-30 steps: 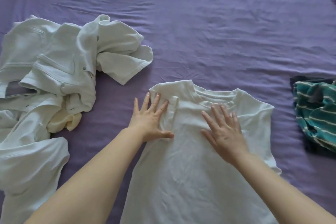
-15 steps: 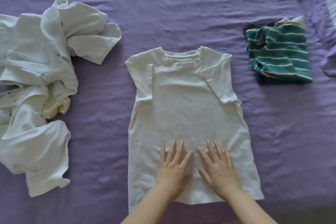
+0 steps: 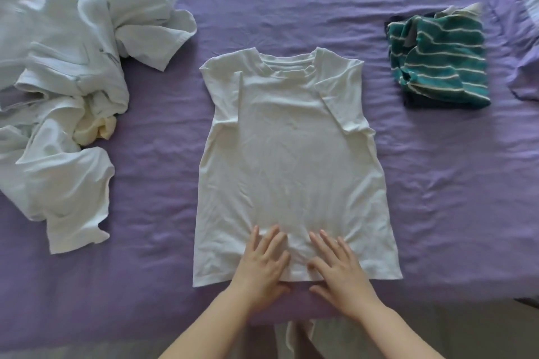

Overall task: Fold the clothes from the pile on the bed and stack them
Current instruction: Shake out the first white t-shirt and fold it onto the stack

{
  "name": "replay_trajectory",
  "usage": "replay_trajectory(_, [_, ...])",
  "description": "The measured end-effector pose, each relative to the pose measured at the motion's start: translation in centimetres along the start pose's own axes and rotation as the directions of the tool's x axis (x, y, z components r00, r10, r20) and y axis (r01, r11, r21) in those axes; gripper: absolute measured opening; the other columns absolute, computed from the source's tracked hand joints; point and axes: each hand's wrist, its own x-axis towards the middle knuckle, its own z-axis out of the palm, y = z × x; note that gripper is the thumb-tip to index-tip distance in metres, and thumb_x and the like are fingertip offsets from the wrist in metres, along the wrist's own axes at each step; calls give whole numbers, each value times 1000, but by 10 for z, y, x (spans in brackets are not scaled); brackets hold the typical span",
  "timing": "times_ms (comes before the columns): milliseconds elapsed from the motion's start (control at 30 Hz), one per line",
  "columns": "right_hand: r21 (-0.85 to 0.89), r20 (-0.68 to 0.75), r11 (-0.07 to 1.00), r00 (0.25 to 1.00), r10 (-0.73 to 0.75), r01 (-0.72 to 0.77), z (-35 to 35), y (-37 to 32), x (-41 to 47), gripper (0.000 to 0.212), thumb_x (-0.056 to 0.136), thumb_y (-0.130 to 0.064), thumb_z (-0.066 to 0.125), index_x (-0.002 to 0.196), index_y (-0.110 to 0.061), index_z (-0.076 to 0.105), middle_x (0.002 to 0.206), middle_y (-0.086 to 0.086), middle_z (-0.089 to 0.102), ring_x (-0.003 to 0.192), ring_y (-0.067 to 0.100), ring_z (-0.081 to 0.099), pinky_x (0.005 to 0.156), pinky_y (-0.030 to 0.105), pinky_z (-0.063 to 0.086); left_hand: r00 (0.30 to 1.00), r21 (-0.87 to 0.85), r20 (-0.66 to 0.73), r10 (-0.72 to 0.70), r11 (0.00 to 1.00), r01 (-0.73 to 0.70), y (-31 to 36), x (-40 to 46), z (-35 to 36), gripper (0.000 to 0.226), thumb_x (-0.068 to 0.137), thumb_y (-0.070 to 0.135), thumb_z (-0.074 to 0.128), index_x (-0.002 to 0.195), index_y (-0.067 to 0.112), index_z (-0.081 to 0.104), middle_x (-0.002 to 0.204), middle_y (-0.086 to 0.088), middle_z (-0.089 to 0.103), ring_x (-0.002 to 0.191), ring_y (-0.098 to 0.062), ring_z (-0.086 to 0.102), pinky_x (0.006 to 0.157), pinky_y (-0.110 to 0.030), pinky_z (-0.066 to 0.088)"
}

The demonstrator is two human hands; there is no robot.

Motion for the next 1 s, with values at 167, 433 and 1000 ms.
replay_trajectory(167, [-30, -165, 999, 986, -38, 34, -1, 2, 9, 27, 45, -17, 84, 64, -16, 65, 116, 7, 67, 105, 28, 65, 81, 42, 54, 969, 70, -242, 51, 997, -35, 2, 3, -10, 23, 61, 35, 66, 74, 19, 77, 99, 0, 72, 98, -22, 68, 80, -45, 57])
replay_trajectory(433, [97, -108, 995, 994, 4, 7, -27, 9, 13, 39, 43, -15, 85, 79, -16, 70, 105, 1, 70, 97, 20, 68, 68, 27, 55, 972, -629, 104, -209, 744, 227, -26, 23, -50, 20, 87, 22, 55, 102, 17, 67, 109, -3, 64, 103, -17, 56, 81, -21, 38])
replay_trajectory(1000, [540, -14, 763, 902, 432, -356, -150, 82, 185, 16, 87, -12, 62, 101, -15, 68, 93, 1, 67, 86, 13, 58, 73, 20, 38, 847, -753, 142, -513, 499, 429, -156, 108, -130, 15, 84, 13, 60, 70, 19, 62, 69, 4, 59, 63, -11, 54, 45, -13, 35])
